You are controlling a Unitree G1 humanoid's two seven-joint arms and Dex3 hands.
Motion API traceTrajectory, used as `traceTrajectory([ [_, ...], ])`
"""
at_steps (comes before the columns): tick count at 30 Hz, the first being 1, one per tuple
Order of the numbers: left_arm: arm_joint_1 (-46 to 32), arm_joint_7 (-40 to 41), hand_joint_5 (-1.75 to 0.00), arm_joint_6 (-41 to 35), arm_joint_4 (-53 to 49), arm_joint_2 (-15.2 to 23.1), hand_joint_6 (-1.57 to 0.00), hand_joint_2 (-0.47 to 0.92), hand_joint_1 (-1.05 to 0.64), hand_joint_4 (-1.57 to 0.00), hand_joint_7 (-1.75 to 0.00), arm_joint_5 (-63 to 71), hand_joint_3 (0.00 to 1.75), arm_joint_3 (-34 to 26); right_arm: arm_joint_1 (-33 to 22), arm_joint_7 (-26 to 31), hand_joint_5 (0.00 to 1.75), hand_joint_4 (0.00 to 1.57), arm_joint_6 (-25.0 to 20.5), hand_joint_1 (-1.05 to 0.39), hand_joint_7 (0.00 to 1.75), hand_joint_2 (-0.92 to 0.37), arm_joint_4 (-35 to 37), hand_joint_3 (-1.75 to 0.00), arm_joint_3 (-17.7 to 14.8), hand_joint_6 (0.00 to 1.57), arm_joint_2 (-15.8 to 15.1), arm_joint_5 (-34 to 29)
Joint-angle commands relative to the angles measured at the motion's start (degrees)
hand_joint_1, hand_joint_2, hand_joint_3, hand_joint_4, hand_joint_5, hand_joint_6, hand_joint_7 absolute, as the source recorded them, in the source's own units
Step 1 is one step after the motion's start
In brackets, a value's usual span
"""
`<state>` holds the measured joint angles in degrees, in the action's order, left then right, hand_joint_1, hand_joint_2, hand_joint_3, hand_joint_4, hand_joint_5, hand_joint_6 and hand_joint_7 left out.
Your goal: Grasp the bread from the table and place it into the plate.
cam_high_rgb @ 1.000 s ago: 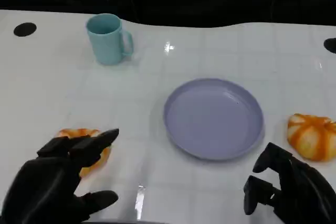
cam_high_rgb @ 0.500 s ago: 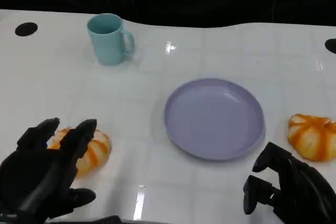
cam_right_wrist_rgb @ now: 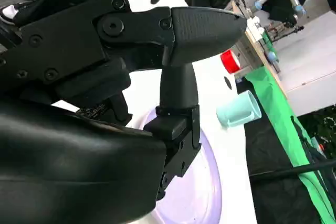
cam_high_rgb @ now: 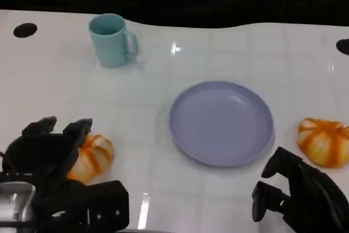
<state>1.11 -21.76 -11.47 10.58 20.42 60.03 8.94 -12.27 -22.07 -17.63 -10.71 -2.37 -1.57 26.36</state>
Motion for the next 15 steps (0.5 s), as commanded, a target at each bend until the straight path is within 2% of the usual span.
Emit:
traceTrajectory([
  [1, 3.89, 0.51, -0.06, 1.33, -5.9, 2.56, -0.18, 0.85, -0.45, -0.09, -0.02, -2.08, 0.0, 1.78, -0.47, 0.33, 1.75, 0.74, 0.12, -0.55, 1.75, -0.92, -1.05, -0.45, 0.08, 0.46, -0.23, 0.2],
  [7, 8.04, 0.97, -0.06, 2.18, -12.43, 3.89, -0.23, 0.86, -0.5, -0.11, -0.02, -4.48, 0.0, 4.38, -0.37, -0.05, 1.75, 0.75, 0.37, -0.56, 1.75, -0.9, -0.59, -0.45, -0.05, 0.46, -0.06, 0.49],
  [15, 14.49, 2.39, -0.04, 5.86, -23.9, 4.76, -0.17, 0.88, -0.54, -0.1, 0.0, -9.04, 0.0, 7.42, -0.31, -0.19, 1.75, 0.76, 0.67, -0.57, 1.74, -0.92, -0.42, -0.42, 0.03, 0.48, 0.15, 0.36],
])
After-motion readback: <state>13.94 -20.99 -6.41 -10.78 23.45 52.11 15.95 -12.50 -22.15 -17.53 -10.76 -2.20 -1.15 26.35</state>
